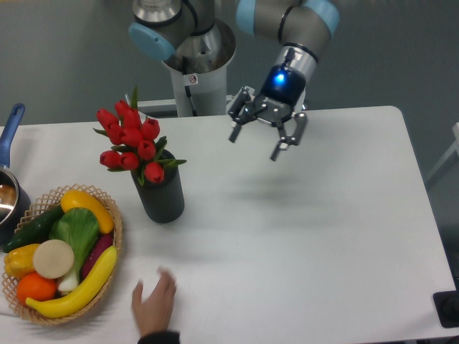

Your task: Insert the flowers into the vase

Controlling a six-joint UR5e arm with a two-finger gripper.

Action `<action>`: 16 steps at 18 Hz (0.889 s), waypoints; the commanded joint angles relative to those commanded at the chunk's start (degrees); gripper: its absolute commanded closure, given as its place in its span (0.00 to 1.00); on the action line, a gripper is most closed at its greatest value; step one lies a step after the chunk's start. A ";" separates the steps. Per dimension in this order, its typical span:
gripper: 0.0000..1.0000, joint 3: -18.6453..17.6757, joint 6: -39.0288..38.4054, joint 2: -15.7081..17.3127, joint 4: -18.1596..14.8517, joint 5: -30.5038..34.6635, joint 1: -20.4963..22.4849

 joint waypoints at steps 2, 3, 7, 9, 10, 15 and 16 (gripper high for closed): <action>0.00 2.28 0.09 -1.58 0.00 3.78 -0.09; 0.00 3.25 0.09 -2.37 0.00 5.54 -0.17; 0.00 7.82 -0.35 -5.54 0.00 13.81 -0.88; 0.00 10.02 -0.35 -6.68 -0.09 17.14 -1.84; 0.00 11.07 -0.61 -7.30 -0.09 19.34 -2.19; 0.00 15.82 -2.27 -10.72 -0.97 29.62 -5.97; 0.00 16.96 -2.89 -11.25 -1.66 31.21 -6.67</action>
